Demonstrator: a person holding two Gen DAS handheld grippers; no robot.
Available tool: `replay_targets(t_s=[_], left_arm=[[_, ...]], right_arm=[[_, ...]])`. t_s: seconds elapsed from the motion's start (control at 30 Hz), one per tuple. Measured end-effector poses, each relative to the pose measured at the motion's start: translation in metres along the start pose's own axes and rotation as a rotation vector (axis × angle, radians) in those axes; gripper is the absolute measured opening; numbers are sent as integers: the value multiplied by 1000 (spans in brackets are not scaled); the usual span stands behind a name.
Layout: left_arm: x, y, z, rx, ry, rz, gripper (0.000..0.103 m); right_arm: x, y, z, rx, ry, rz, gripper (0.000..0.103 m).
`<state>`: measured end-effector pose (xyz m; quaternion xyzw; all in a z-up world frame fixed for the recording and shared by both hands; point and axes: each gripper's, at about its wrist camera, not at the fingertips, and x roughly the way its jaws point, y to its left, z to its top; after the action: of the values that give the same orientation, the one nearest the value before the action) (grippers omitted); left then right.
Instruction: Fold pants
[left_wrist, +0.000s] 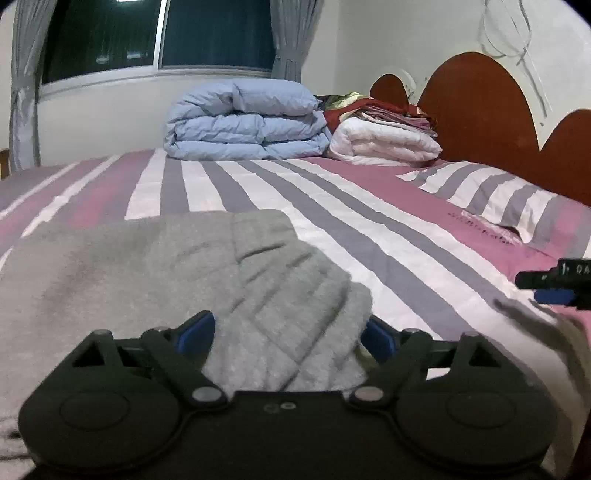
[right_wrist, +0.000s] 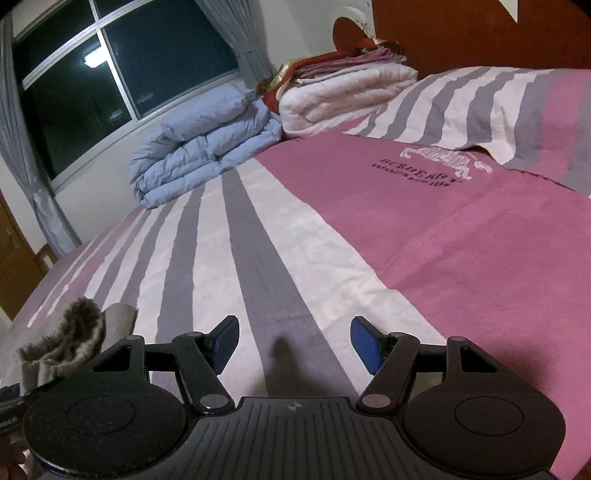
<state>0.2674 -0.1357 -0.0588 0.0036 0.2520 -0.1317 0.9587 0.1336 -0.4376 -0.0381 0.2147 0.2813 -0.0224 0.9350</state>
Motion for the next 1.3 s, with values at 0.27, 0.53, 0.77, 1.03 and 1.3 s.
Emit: replay_targets(t_s=[0.27, 0.53, 0.77, 1.03, 1.3], left_arm=[[-76, 77, 1, -2, -146, 154, 81], [-138, 228, -46, -245, -81, 474, 82], [-154, 269, -78, -420, -58, 512, 84], [-139, 265, -81, -364, -19, 465, 84], [-140, 273, -85, -419, -28, 456, 84]], right_arm=[[-15, 19, -1, -24, -9, 61, 67], [4, 106, -23, 13, 73, 333, 67], [30, 168, -43, 40, 169, 425, 80], [67, 191, -54, 116, 244, 394, 70], [51, 197, -24, 129, 65, 461, 35]])
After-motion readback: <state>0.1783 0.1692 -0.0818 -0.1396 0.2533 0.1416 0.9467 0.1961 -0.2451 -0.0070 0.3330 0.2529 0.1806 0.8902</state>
